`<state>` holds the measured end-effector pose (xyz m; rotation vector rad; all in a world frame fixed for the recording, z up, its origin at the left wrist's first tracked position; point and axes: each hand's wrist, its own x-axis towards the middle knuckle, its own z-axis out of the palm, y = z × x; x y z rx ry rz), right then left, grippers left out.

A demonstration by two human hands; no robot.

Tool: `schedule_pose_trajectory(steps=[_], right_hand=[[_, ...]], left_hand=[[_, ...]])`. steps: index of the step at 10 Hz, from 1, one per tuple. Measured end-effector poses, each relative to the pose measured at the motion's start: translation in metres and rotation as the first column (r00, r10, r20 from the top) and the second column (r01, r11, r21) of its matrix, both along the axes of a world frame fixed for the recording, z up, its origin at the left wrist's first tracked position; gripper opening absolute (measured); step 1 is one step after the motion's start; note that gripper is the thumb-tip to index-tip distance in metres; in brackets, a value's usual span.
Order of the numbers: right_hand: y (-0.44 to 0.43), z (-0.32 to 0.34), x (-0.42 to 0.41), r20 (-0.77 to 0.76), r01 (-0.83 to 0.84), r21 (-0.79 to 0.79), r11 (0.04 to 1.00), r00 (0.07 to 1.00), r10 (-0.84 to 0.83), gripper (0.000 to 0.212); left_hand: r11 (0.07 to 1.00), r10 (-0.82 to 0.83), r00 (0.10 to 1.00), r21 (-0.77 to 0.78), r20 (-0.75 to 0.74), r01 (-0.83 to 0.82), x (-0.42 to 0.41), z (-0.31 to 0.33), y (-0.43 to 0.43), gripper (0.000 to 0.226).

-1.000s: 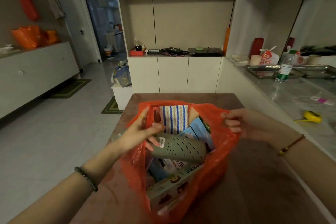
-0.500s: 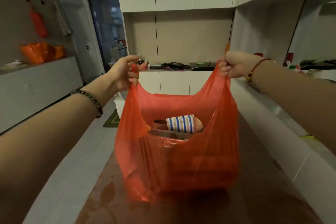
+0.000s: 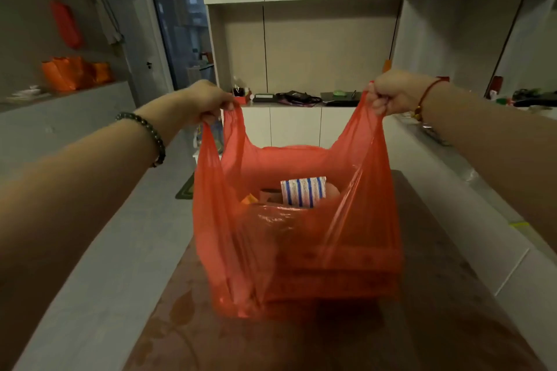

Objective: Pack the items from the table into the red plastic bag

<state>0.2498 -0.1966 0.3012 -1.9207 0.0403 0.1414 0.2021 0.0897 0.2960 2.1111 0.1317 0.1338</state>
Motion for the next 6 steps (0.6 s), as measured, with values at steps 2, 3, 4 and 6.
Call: schedule_pose_trajectory(steps=[2,3,4,6], right_hand=[[-0.003,-0.030,-0.010,0.029,0.015,-0.074,0.997,0.999,-0.013,0.033],[-0.004,-0.039,-0.023,0.052,0.026,-0.106,0.994,0.998,-0.021,0.031],[-0.007,-0.043,-0.038,0.071,0.058,-0.135,0.989,0.996,-0.049,0.028],[-0.009,-0.036,-0.088,0.239,0.175,-0.257,0.950,0.964,-0.113,0.042]], left_hand=[[0.979,-0.187,0.982,-0.091,-0.034,0.183,-0.011,-0.030,0.000,0.020],[0.974,-0.199,0.980,-0.111,-0.007,0.197,-0.017,-0.044,0.000,0.021],[0.975,-0.195,0.981,-0.115,-0.008,0.193,-0.027,-0.050,-0.002,0.020],[0.957,-0.236,0.971,-0.178,-0.018,0.230,-0.044,-0.062,-0.003,0.024]])
